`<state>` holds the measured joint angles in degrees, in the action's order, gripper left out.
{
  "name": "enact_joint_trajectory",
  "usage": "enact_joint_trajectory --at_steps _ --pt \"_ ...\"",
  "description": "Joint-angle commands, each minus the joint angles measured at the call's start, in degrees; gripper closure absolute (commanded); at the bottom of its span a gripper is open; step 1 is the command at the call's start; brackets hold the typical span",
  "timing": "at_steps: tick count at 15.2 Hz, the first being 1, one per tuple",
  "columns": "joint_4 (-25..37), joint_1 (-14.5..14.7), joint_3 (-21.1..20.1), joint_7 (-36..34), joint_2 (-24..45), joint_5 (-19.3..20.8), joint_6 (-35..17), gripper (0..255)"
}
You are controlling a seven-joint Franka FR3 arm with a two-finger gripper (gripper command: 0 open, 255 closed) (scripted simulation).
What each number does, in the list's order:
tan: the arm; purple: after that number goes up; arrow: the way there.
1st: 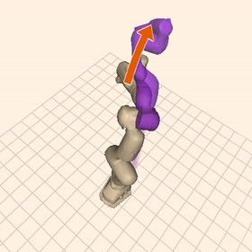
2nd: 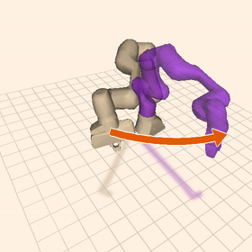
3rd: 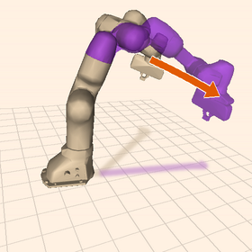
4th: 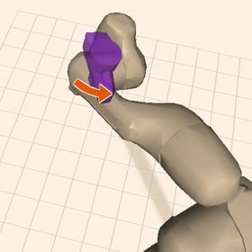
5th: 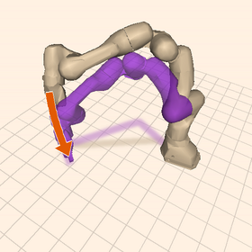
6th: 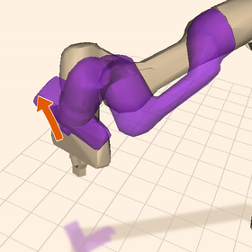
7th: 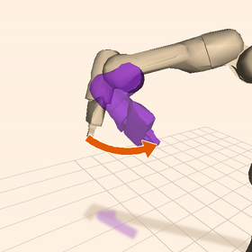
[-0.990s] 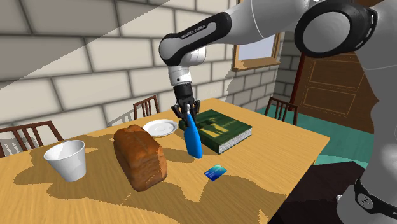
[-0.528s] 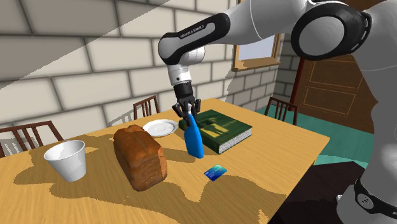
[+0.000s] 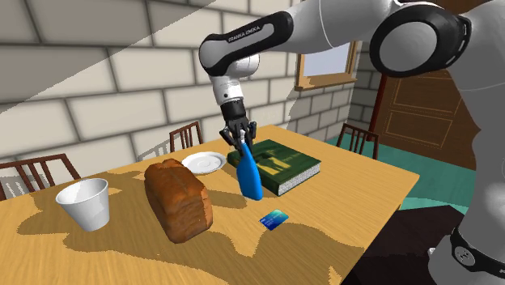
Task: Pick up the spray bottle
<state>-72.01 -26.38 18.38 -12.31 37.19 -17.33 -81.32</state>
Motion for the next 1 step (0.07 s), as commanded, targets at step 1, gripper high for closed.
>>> enact_joint_trajectory --at_steps 1 --pt "0.4 -0.1 0.0 -0.1 -0.1 0.0 0.5 255"
